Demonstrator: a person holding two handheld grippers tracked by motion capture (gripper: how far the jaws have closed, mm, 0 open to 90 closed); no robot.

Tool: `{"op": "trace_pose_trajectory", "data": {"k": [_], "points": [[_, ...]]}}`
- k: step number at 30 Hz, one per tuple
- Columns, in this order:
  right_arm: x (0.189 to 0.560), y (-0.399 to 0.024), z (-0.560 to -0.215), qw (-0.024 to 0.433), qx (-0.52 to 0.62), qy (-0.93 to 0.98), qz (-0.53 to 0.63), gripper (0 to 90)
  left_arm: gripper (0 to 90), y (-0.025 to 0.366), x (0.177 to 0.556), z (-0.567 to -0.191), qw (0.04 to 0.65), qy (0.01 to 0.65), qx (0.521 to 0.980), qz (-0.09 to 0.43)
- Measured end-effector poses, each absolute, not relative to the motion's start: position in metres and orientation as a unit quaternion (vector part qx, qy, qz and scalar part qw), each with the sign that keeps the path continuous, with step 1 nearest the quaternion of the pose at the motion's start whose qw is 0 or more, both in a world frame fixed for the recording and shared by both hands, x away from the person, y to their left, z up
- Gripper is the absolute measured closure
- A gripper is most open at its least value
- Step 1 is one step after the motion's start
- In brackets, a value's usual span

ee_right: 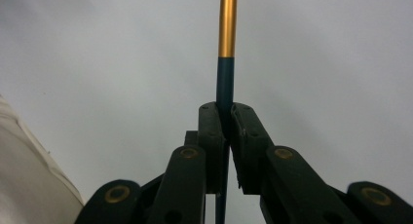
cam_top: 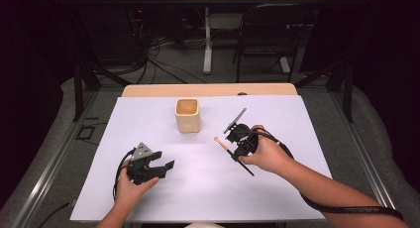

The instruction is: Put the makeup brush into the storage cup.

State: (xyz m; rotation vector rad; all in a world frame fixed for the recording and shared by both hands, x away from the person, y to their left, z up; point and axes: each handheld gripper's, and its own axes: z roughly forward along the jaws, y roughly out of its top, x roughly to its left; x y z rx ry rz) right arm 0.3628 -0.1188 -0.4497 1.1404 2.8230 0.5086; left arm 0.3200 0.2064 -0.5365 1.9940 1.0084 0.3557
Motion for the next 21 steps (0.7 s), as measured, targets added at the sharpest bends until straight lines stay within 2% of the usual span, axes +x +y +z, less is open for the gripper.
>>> {"op": "trace_pose_trajectory", "data": {"k": [17, 21], "points": [[0.357, -0.111, -0.445, 0.028, 0.352, 0.913, 0.205, 83.4, 35.0, 0.206, 0.320, -0.537, 0.426, 0.404, 0.797, 0.142], [0.358, -0.106, -0.446, 0.028, 0.342, 0.907, 0.244, 83.4, 35.1, 0.206, 0.320, -0.536, 0.428, 0.404, 0.795, 0.143]]}}
